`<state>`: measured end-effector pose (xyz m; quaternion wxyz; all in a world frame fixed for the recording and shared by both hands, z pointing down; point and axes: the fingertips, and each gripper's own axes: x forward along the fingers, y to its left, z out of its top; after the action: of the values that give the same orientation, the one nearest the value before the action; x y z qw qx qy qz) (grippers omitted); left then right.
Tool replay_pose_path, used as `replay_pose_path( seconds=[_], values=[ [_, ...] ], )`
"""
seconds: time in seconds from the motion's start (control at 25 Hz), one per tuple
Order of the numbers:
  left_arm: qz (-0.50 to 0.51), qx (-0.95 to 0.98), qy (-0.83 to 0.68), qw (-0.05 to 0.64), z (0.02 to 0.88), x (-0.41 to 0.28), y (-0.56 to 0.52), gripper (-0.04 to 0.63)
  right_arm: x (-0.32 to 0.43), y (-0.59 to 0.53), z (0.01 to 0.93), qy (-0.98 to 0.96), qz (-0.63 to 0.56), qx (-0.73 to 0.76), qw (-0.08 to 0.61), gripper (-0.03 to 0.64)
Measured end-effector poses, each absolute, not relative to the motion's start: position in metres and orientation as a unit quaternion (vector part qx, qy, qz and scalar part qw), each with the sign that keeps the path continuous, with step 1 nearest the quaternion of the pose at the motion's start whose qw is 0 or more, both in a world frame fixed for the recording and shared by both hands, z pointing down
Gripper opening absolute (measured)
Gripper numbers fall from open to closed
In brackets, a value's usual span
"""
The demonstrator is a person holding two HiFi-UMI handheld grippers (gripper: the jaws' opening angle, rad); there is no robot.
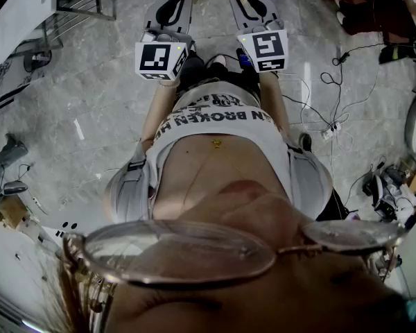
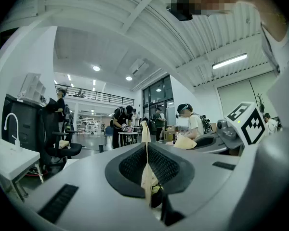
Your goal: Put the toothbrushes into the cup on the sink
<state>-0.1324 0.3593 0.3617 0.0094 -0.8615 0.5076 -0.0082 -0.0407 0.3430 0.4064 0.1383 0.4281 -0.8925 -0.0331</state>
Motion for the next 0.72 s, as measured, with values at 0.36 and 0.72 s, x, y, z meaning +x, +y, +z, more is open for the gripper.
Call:
replay_pose_path(
  seconds=[0.36, 0.72],
  values=[
    [-0.004, -0.865, 0.502, 0.009, 0.361, -0.126, 0.344, 0.021, -0.031, 0.328, 0.397, -0.889, -0.032, 0.445, 0.107, 0.061],
    [0.008, -0.887, 0.462, 0.002, 0.363, -0.125, 0.273, 0.021, -0.026, 0.271, 0.399, -0.867, -0.024, 0.484, 0.113, 0.061]
  ],
)
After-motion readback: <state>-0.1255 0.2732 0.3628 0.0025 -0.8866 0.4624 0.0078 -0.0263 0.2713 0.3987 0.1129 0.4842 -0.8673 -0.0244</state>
